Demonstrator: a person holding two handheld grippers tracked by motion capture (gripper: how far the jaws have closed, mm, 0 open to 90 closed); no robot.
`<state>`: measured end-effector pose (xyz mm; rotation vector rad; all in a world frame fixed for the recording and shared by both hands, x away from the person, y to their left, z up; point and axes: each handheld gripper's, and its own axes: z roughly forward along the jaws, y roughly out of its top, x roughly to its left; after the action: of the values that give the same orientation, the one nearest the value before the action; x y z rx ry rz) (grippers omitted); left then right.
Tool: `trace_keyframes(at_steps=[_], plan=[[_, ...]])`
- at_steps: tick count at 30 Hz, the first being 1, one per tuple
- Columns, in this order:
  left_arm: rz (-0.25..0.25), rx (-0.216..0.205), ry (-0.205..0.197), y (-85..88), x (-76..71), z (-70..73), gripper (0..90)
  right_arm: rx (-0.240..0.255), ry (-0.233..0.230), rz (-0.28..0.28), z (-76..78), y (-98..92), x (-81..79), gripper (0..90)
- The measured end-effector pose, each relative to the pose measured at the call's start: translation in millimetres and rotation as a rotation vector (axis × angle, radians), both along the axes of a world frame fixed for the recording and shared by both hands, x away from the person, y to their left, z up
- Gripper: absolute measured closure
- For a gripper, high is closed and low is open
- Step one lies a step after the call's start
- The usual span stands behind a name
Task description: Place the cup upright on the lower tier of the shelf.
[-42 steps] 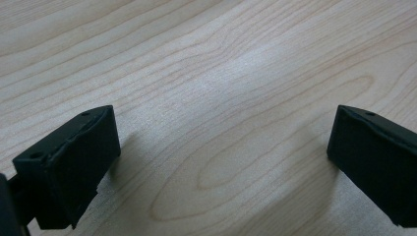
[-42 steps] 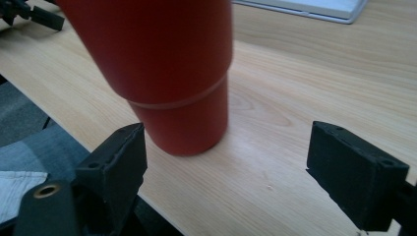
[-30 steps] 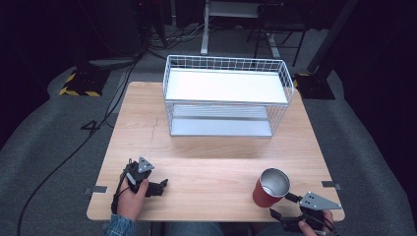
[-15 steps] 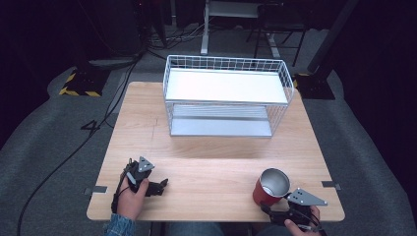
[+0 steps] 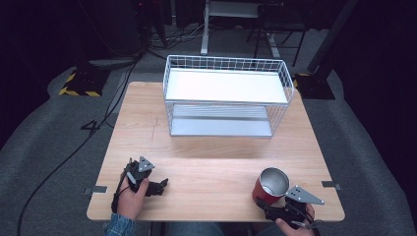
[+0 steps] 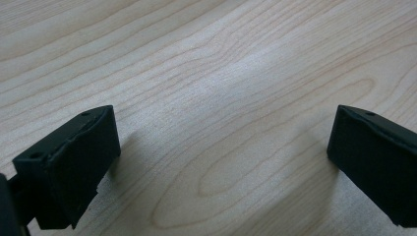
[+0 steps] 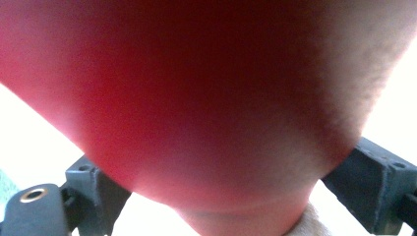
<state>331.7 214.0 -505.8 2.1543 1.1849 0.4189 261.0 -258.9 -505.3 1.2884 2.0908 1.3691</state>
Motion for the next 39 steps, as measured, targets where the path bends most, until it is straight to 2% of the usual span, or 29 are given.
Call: trace_keyframes(at_steps=[4, 8, 11, 13, 15, 23, 26, 29, 39], plan=[[0.000, 0.000, 0.000, 0.0, 0.0, 0.0, 0.0, 0.008, -0.015, -0.016, -1.8, 3.0, 1.0, 11.0], [0.000, 0.000, 0.000, 0.0, 0.0, 0.0, 0.0, 0.042, -0.025, -0.049, -5.1, 6.6, 2.9, 9.9], [0.000, 0.000, 0.000, 0.0, 0.0, 0.0, 0.0, 0.063, -0.049, -0.060, -10.1, 8.4, 4.5, 9.3], [0.000, 0.000, 0.000, 0.0, 0.0, 0.0, 0.0, 0.070, -0.048, -0.064, -10.6, 8.8, 4.2, 9.4], [0.000, 0.000, 0.000, 0.0, 0.0, 0.0, 0.0, 0.070, -0.071, -0.062, -11.1, 8.9, 4.3, 10.0], [0.001, 0.000, 0.000, 0.0, -0.1, 0.0, 0.0, 0.024, -0.150, -0.073, -13.4, 11.2, 2.8, 14.0], [0.000, 0.000, 0.000, 0.0, 0.0, 0.0, 0.0, -0.033, -0.203, -0.075, -11.8, 12.4, 0.4, 16.1], [0.000, 0.000, 0.000, 0.0, 0.0, 0.0, 0.0, -0.041, -0.207, -0.094, -11.8, 11.4, -0.5, 16.6], [0.000, 0.000, 0.000, 0.0, 0.0, 0.0, 0.0, -0.054, -0.205, -0.098, -10.2, 8.9, -1.5, 17.0]])
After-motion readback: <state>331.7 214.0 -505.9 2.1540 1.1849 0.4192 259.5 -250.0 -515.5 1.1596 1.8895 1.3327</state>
